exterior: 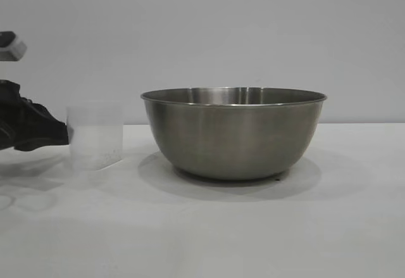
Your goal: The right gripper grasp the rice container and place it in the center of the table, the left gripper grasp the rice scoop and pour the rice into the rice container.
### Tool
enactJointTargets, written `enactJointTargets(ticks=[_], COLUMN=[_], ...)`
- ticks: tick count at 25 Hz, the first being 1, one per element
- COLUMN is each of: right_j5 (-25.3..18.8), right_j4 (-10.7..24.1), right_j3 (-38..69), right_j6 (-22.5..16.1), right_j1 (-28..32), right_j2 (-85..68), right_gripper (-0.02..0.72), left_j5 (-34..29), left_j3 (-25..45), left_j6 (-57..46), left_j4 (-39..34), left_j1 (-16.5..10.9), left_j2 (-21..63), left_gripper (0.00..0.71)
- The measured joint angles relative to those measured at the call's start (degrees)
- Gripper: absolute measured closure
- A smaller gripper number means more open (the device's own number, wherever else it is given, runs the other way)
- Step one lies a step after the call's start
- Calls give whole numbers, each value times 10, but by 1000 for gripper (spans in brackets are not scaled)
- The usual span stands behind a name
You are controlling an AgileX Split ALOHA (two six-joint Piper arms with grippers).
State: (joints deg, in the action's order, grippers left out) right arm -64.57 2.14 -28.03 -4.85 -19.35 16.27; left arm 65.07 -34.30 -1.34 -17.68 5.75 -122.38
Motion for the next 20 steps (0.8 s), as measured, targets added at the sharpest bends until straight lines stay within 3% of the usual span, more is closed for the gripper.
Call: enactJointTargets(ticks=[1, 6, 9, 15, 18, 20], right_j5=[0, 0, 0, 0, 0, 0], right_j4=[0, 0, 0, 0, 0, 0], right_j3=[0, 0, 0, 0, 0, 0], right_j6=[0, 0, 0, 0, 0, 0], right_j1=[0, 0, 0, 0, 0, 0], right_j2=[0, 0, 0, 0, 0, 0], right_gripper=[404, 404, 404, 404, 404, 404], left_j5=[0, 0, 1, 1, 1, 1], left_j3=[6, 21, 21, 21, 15, 15], left_j6=[0, 4, 0, -14, -47, -46], left_j4=[6, 57, 63, 35, 20, 11], left_j1=[0, -8, -44, -144, -174, -179], left_j2=[7, 24, 24, 24, 24, 28], left_gripper=[546, 562, 562, 562, 562, 562])
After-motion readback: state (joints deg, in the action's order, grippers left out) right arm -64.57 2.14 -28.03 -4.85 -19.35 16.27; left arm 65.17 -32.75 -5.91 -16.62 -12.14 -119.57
